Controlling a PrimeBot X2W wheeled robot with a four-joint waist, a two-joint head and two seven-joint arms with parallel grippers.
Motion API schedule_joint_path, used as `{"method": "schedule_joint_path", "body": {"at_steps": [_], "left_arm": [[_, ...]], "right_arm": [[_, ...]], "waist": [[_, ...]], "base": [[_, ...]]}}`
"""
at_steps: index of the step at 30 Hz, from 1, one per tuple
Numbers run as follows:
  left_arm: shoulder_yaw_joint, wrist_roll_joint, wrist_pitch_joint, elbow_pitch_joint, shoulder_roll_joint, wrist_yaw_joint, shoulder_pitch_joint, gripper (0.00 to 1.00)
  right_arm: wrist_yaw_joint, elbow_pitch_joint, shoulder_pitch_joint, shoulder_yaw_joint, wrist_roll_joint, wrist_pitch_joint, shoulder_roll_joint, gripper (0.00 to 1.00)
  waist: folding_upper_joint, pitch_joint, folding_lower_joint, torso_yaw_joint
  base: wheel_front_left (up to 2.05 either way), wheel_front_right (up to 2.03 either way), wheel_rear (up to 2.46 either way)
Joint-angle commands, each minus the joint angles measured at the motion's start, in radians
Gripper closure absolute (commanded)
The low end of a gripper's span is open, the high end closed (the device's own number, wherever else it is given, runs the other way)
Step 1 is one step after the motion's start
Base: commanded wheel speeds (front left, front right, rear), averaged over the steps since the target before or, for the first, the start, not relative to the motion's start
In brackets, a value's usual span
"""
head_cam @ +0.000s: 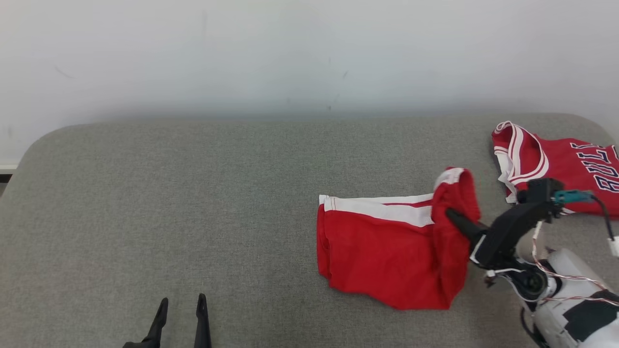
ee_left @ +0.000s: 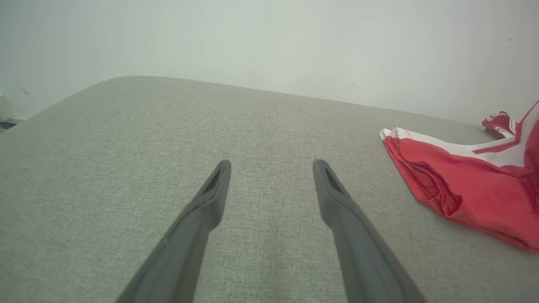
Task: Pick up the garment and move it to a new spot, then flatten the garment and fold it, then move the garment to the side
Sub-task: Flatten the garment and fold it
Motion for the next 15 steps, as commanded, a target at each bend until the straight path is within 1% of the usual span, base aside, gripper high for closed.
{"method": "schedule_joint_path", "body": {"at_steps": [1,4,7,12,15], "left_arm": [[-0.006,-0.008,-0.003,0.002,-0.001,0.004,0.004,0.0],[-0.026,-0.02,-0.003,0.004,-0.001,0.007,-0.006,0.0],[-0.045,-0.03,-0.003,0.006,-0.001,0.012,-0.016,0.0],[-0.08,-0.04,-0.003,0.008,-0.001,0.016,-0.032,0.0],[-0.097,-0.045,-0.003,0.011,-0.001,0.018,-0.037,0.0]], "right_arm": [[-0.003,-0.007,-0.017,-0.001,0.016,0.014,0.02,1.0],[-0.003,-0.004,-0.03,-0.002,0.028,0.05,0.064,1.0],[-0.003,0.01,-0.054,0.008,0.011,0.068,0.111,1.0],[-0.003,0.064,-0.092,0.049,-0.074,0.065,0.172,1.0],[-0.003,0.135,-0.112,0.06,-0.133,0.042,0.202,1.0]], "waist": [[0.0,0.0,0.0001,0.003],[0.0,0.002,0.0001,0.015],[0.0,0.008,0.0001,0.031],[0.0,0.02,0.0001,0.064],[0.0,0.027,0.0001,0.085]], "base": [[0.0,0.0,0.0],[0.0,0.0,0.0],[0.0,0.0,0.0],[0.0,0.0,0.0],[0.0,0.0,0.0]]}}
